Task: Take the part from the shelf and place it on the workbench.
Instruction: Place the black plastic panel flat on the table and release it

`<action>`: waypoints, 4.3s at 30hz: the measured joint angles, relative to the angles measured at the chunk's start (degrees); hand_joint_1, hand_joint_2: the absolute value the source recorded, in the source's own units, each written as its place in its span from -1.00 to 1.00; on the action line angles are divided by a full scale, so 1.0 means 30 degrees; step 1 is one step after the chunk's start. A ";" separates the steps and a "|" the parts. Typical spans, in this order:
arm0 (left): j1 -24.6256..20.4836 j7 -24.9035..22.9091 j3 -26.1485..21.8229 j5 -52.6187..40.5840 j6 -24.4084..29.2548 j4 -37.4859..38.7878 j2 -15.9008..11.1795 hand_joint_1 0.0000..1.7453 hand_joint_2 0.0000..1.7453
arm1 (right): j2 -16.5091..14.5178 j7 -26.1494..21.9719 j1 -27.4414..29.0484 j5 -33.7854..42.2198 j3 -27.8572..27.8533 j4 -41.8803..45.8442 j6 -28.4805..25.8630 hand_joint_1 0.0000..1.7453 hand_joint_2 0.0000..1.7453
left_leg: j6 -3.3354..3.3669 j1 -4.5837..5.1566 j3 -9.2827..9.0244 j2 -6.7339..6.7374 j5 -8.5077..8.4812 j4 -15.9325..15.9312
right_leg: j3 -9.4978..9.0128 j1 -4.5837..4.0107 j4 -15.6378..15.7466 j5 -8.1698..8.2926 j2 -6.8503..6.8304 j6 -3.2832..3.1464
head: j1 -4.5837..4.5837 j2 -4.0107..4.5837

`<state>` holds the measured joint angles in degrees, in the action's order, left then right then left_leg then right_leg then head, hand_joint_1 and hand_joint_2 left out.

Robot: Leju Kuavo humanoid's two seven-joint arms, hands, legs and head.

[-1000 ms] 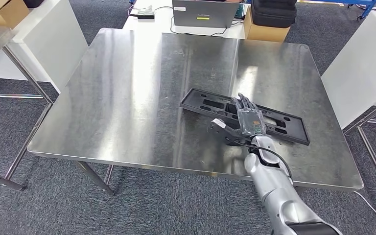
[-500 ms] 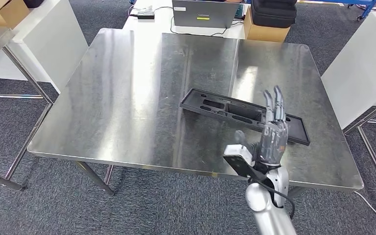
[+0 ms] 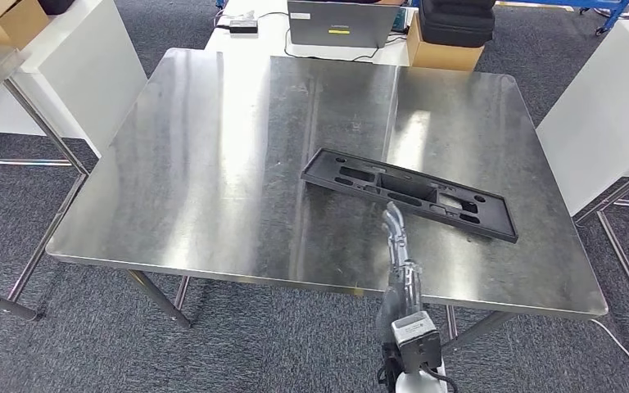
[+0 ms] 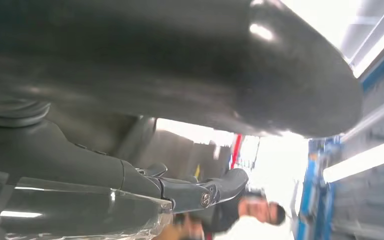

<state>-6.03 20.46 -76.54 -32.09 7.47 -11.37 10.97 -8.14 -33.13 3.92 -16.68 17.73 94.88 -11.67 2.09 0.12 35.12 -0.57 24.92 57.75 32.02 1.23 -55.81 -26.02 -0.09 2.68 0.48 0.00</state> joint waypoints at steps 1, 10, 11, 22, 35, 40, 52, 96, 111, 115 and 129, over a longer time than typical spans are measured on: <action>-0.0003 0.0007 -0.0192 0.0244 0.0104 0.0000 0.0056 -1.00 -1.00 | -0.0078 -0.0104 -0.0063 0.0164 0.0169 -0.0275 0.0246 -1.00 -1.00 | 0.0033 0.0030 -0.0003 0.0000 0.0015 0.0010 | -0.0004 0.0030 0.0002 -0.0002 0.0000 0.0028 | 0.0004 0.0000; -0.0096 0.0173 -0.1537 0.1533 0.1171 0.0000 0.0591 -1.00 -1.00 | -0.0392 -0.0435 -0.1118 0.0607 0.0896 -0.2412 0.0853 -1.00 -1.00 | 0.0665 -0.0054 -0.0093 0.0120 -0.0298 -0.0223 | 0.1164 0.0141 -0.3192 -0.1992 0.0009 0.0022 | -0.0109 0.0000; -0.0104 0.0191 -0.1632 0.1608 0.1234 0.0002 0.0628 -1.00 -1.00 | -0.0381 -0.0462 -0.1184 0.0613 0.0912 -0.2606 0.0855 -1.00 -1.00 | 0.0682 -0.0043 -0.0043 0.0128 -0.0328 -0.0221 | 0.1690 0.0128 -0.4557 -0.2619 0.0011 -0.0025 | -0.0142 0.0000; -0.0131 0.0124 -0.2082 0.1854 0.1187 0.0007 0.0967 -1.00 -1.00 | -0.0495 -0.0674 -0.1570 0.0598 0.1047 -0.3440 0.0980 -1.00 -1.00 | -0.0217 -0.0089 0.0438 0.0075 -0.0801 -0.0010 | -0.1300 -0.0056 0.0067 -0.0930 0.0073 -0.0549 | -0.0104 0.0000; -0.0240 0.0290 -0.2329 0.1958 0.1353 0.0007 0.1040 -1.00 -1.00 | -0.0636 -0.0785 -0.1435 0.0465 0.1048 -0.3693 0.0720 -1.00 -1.00 | -0.0582 -0.0455 -0.2147 -0.0077 0.1457 -0.0029 | 0.0398 -0.0039 -0.0312 0.0638 -0.0071 -0.0335 | -0.0080 0.0000; -0.0240 0.0324 -0.2370 0.1985 0.1082 0.0007 0.1102 -1.00 -1.00 | -0.0579 -0.0823 -0.1208 0.0384 0.0861 -0.3537 0.0394 -1.00 -1.00 | 0.0305 -0.0347 -0.1223 0.0148 0.0580 -0.0271 | 0.1585 -0.0128 -0.2587 -0.1017 0.0092 -0.0297 | -0.0219 0.0000; -0.0232 0.0200 -0.2319 0.1759 -0.0022 0.0009 0.1106 -1.00 -1.00 | -0.0747 0.0681 -0.0427 -0.0802 -0.0316 -0.3311 -0.0014 -1.00 -1.00 | -0.0065 0.0036 0.0704 0.0167 -0.1487 -0.0201 | -0.2202 -0.0475 0.0461 -0.1350 0.0032 -0.0778 | -0.0302 0.0000; -0.0094 -0.0849 0.0527 -0.1060 -0.1454 -0.0015 0.0068 -1.00 -1.00 | 0.1330 1.3157 -0.2531 -0.0895 -0.9108 -2.7495 -0.4695 -1.00 -1.00 | -0.0946 -0.0671 -0.2270 0.0063 0.2297 0.0617 | 0.1061 -0.0225 -0.1062 0.0670 -0.0322 -0.0368 | -0.0151 0.0000; -0.0001 -0.1206 0.0516 -0.0834 -0.1057 -0.0015 0.0193 -1.00 -1.00 | 0.1055 1.1585 -0.2595 0.0464 -1.1171 -2.7577 -0.3992 -1.00 -1.00 | -0.0436 -0.0429 0.1230 0.0461 -0.1266 0.0414 | -0.3204 -0.0396 0.0157 -0.2607 0.0044 -0.0129 | -0.0375 0.0000; 0.0098 -0.1177 0.0514 -0.0787 -0.1059 -0.0015 0.0179 -1.00 -1.00 | 0.1000 1.1576 -0.2568 0.0465 -1.1294 -2.7644 -0.3985 -1.00 -1.00 | -0.0820 -0.0563 0.1551 0.0378 -0.0437 0.0955 | -0.2585 -0.0215 0.0299 -0.1974 -0.0061 -0.1035 | -0.0257 0.0000; 0.0097 -0.1357 0.0521 -0.0977 -0.0886 -0.0002 0.0222 -1.00 -1.00 | 0.0876 1.2494 -0.2500 0.0238 -1.1432 -2.7734 -0.4293 -1.00 -1.00 | -0.0253 -0.0420 -0.1847 0.0270 0.1539 0.0158 | 0.0430 -0.0579 -0.1014 -0.0275 -0.0282 -0.0576 | -0.0127 0.0000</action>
<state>-5.74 16.39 -74.97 -35.02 4.81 -11.37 11.63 -5.51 4.35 -3.58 -15.97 -16.57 11.68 -24.55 1.33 -1.14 29.58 0.24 29.54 58.23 33.31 -0.51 -58.85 -26.85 -0.93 0.95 0.10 0.00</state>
